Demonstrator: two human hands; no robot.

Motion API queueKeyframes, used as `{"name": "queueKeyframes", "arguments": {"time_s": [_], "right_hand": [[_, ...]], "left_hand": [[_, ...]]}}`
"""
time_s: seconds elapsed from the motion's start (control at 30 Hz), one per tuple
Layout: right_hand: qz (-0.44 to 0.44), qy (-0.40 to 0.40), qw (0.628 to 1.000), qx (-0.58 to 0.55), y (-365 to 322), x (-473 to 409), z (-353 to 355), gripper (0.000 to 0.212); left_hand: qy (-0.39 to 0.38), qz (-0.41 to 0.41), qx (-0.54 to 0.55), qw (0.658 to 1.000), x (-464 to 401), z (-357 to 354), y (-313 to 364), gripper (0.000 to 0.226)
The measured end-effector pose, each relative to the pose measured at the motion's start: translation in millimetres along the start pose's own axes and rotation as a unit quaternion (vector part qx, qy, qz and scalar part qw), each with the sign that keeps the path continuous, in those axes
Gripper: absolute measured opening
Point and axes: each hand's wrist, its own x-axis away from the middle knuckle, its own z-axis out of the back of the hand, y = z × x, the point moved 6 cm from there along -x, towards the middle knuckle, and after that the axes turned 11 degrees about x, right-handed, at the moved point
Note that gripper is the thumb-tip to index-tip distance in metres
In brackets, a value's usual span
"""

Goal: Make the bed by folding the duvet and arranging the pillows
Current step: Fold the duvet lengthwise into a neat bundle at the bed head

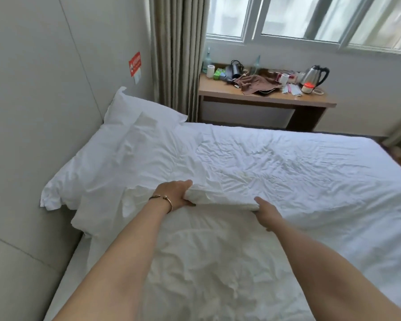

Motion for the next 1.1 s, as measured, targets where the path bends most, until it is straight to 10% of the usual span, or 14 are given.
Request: {"name": "queueKeyframes", "arguments": {"time_s": [0.27,0.7,1.1], "right_hand": [[-0.080,0.166,0.983,-0.007,-51,-8,67,0.025],[-0.046,0.251,0.964,-0.072,-59,-78,158,0.058],[0.063,0.139,0.983,-0.100,-5,-290,0,0.049]], "left_hand": [[0.012,-0.022,-0.070,0.997,-51,62,-43,0.090],[0.081,-0.036,-0.171,0.981,-163,146,-7,0.085],[0.047,0.109,-0.408,0.905,-291,-48,-33,0.071]]}}
